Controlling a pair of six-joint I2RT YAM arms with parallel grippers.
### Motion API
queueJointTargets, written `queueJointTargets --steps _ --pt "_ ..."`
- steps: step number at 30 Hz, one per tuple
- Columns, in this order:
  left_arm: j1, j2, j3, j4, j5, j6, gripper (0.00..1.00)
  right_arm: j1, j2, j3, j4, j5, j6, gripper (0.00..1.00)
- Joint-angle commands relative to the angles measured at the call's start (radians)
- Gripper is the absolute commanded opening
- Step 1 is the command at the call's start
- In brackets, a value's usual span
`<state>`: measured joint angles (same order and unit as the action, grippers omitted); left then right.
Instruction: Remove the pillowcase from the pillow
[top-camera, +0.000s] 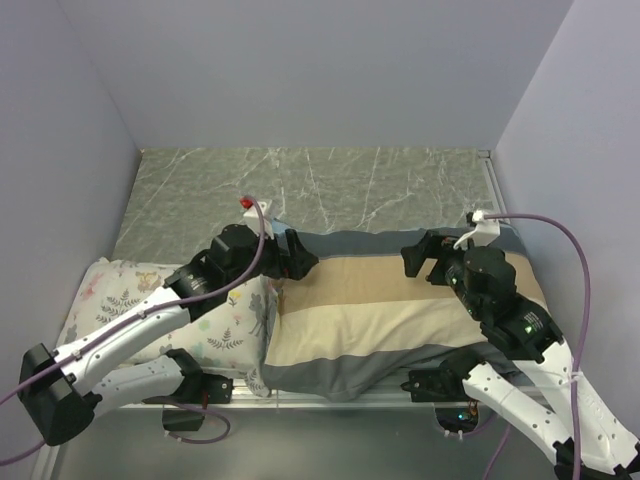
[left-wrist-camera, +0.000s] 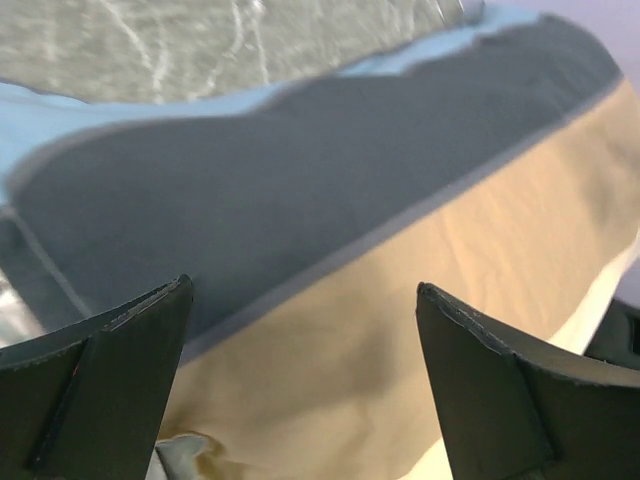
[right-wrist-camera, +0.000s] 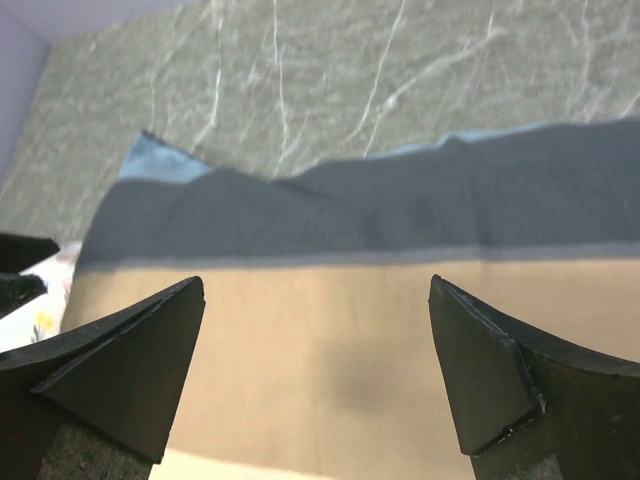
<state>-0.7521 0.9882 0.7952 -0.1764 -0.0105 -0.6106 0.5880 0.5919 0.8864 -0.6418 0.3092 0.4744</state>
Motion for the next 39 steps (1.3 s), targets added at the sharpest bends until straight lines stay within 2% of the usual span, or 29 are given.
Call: queueJointTargets --steps 1,6,8,9,11,12,14,15,18,22,26,28,31,32,33,35,36,38,39 --pt "-0.039 0.029 -0.004 0.063 0.015 0.022 0.99 0.021 0.009 -0.02 -0.091 -0.044 0.015 1.0" --pt "-0.05 0.125 -0.008 0.103 0.014 0.003 0.99 0.096 0.127 -0.073 -0.081 0.004 0.075 0.99" --pt "-0.05 0.145 -0.008 0.1 0.014 -0.017 0.96 0.11 0.205 -0.069 -0.052 0.01 0.095 0.91" --pt "-0.052 0.145 -0.01 0.095 -0.021 -0.021 0.95 0.11 0.23 -0.069 -0.038 0.01 0.099 0.91" --pt "-0.052 0.138 -0.013 0.075 -0.058 -0.043 0.91 0.107 0.27 -0.064 0.008 0.011 0.099 0.76" --pt "-0.052 0.13 -0.016 0.052 -0.081 -0.049 0.9 0.107 0.299 -0.063 0.027 -0.001 0.096 0.64" --pt "-0.052 0.11 -0.016 0.037 -0.095 -0.054 0.88 0.104 0.327 -0.043 0.07 -0.01 0.084 0.51" --pt "-0.052 0.104 -0.014 0.031 -0.103 -0.055 0.87 0.099 0.359 -0.031 0.077 -0.015 0.081 0.39" --pt "-0.052 0.104 0.008 0.003 -0.16 -0.049 0.85 0.061 0.428 0.032 0.112 -0.054 0.055 0.21" --pt "-0.012 0.132 0.045 -0.017 -0.198 -0.023 0.82 0.009 0.511 0.12 0.155 -0.094 0.03 0.1" --pt "0.094 0.138 0.039 0.044 -0.097 -0.028 0.8 -0.046 0.603 0.207 0.182 -0.143 0.007 0.04" --pt "0.111 0.147 0.044 0.058 -0.076 -0.026 0.84 -0.092 0.669 0.241 0.192 -0.182 0.004 0.0" --pt "0.117 0.15 0.068 0.069 -0.022 -0.003 0.95 -0.108 0.724 0.335 0.154 -0.214 -0.009 0.01" --pt "0.117 0.142 0.062 0.074 -0.008 0.003 0.97 -0.102 0.715 0.345 0.154 -0.197 -0.013 0.06" --pt "0.117 0.132 0.056 0.086 0.015 0.009 0.98 -0.091 0.686 0.344 0.154 -0.177 -0.016 0.17" --pt "0.117 0.097 0.039 0.094 0.041 0.034 0.99 -0.09 0.652 0.339 0.127 -0.125 -0.026 0.32" --pt "0.115 0.087 0.038 0.092 0.088 0.04 0.99 -0.09 0.616 0.338 0.116 -0.119 -0.033 0.48" --pt "0.111 0.064 0.026 0.094 0.131 0.055 0.99 -0.088 0.548 0.316 0.081 -0.105 -0.042 0.67" --pt "0.106 0.06 0.021 0.092 0.145 0.058 0.99 -0.089 0.524 0.303 0.071 -0.102 -0.043 0.71"
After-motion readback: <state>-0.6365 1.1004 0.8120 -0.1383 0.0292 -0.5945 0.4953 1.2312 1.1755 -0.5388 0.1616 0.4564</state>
